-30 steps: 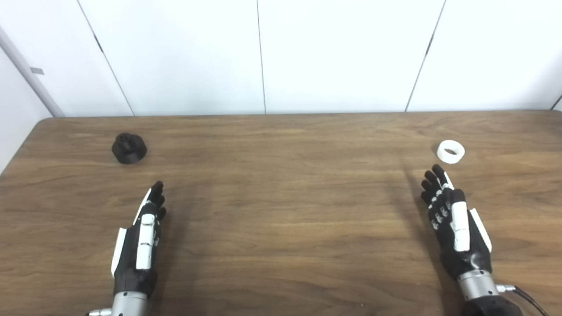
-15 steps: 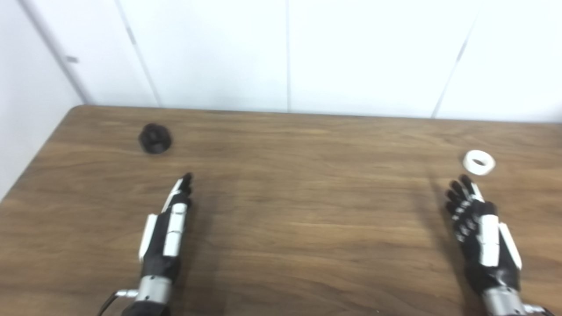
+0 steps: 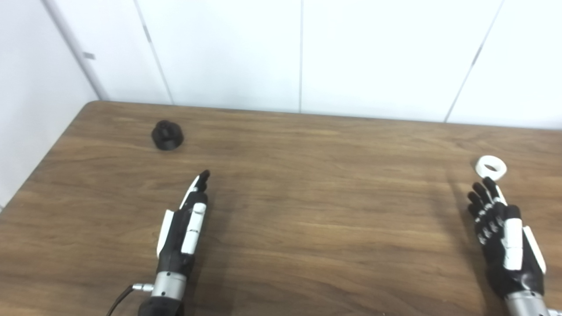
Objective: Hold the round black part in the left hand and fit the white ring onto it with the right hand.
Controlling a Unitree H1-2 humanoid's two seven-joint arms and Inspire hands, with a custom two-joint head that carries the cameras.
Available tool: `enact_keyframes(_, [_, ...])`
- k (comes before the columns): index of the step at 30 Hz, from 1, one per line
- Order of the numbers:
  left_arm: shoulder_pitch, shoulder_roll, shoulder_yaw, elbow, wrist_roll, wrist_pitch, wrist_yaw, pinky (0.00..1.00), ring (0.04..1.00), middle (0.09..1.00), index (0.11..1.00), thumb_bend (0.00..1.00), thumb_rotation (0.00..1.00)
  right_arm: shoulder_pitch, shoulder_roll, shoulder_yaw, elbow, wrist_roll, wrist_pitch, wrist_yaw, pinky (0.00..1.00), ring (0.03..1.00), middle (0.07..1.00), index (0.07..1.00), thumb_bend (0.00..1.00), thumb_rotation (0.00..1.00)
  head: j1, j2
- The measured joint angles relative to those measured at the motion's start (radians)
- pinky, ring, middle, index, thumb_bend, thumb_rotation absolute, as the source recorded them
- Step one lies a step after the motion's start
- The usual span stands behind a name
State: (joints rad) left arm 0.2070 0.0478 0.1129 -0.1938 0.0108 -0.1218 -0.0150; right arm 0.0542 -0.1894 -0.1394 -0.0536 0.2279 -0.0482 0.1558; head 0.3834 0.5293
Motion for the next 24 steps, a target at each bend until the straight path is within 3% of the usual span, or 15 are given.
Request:
enact_keyframes(7, [-0.005,-0.004,-0.009,0.009,0.023,-0.017,0.015,1.00,1.000,0.986,0.956,0.47,0.94,-0.012,-0.014,-0.003,0.026,0.005,-0.030,0.022,1.00,0.996,0.994,1.000,0.54,1.00,0.034,-0.032])
enact_keyframes(12, [-0.009,-0.006,-0.013,0.017,0.028,-0.035,0.017,1.00,1.000,0.989,0.955,0.50,0.92,-0.020,-0.023,-0.003,0.039,0.004,-0.047,0.032,1.00,0.996,0.996,1.000,0.57,1.00,0.045,-0.049])
enact_keyframes(24, [-0.022,-0.009,-0.017,0.037,0.027,-0.056,0.017,1.00,1.000,0.996,0.964,0.52,0.92,-0.043,-0.029,-0.013,0.083,-0.004,-0.114,0.030,1.00,0.969,0.971,0.992,0.52,1.00,0.052,-0.077])
